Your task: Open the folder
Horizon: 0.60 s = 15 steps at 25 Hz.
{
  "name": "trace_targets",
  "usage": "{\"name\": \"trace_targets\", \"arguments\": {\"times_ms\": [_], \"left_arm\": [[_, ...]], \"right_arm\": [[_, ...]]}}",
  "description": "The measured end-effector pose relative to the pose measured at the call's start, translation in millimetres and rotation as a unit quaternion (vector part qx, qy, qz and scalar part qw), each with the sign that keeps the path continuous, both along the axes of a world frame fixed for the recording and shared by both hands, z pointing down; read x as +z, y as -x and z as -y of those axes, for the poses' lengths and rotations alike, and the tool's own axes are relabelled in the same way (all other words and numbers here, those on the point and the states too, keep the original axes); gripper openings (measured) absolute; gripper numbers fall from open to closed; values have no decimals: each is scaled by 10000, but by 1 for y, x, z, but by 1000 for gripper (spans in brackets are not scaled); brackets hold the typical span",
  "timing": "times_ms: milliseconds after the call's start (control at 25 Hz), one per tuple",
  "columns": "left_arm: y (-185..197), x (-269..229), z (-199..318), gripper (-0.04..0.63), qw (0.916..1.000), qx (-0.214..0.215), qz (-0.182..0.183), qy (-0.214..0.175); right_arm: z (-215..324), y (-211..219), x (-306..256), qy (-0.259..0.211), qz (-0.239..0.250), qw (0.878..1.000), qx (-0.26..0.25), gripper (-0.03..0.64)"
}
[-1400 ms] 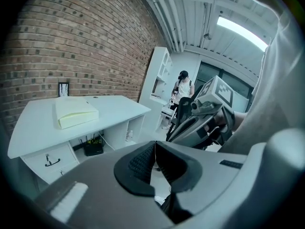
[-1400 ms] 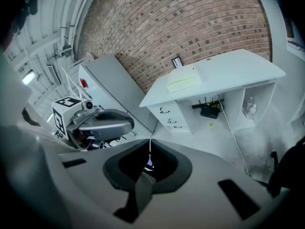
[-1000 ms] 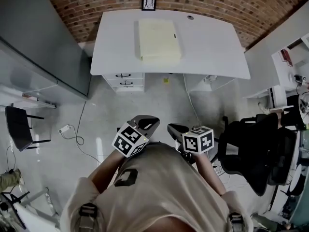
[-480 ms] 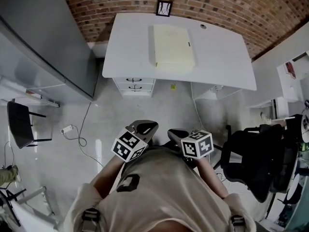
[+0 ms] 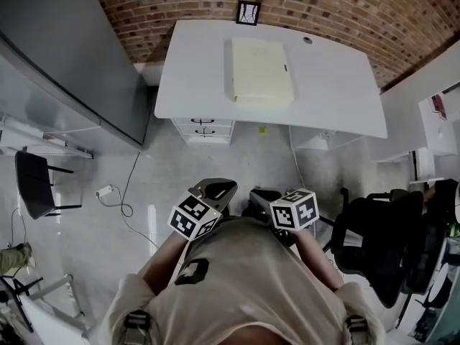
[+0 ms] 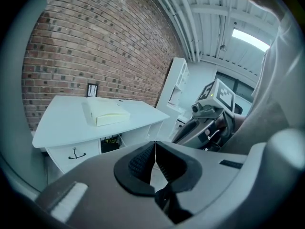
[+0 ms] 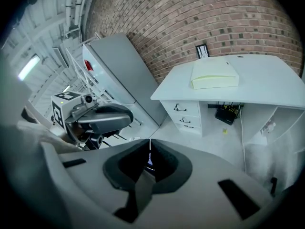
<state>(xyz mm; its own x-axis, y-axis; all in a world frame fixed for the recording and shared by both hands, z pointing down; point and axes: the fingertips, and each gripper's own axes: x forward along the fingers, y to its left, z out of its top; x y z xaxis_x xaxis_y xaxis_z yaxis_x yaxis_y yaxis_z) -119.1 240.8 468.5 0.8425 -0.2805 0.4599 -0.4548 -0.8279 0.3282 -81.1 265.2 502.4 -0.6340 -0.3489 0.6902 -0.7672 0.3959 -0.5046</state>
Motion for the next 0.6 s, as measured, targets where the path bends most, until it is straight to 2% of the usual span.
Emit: {"name": "trace_targets", "arguments": {"times_ms": [600], "left_arm": [[-61, -2, 33, 6, 9992, 247, 306, 9]], "right_arm": [[40, -53, 2, 169, 457, 9985, 254, 6]]}}
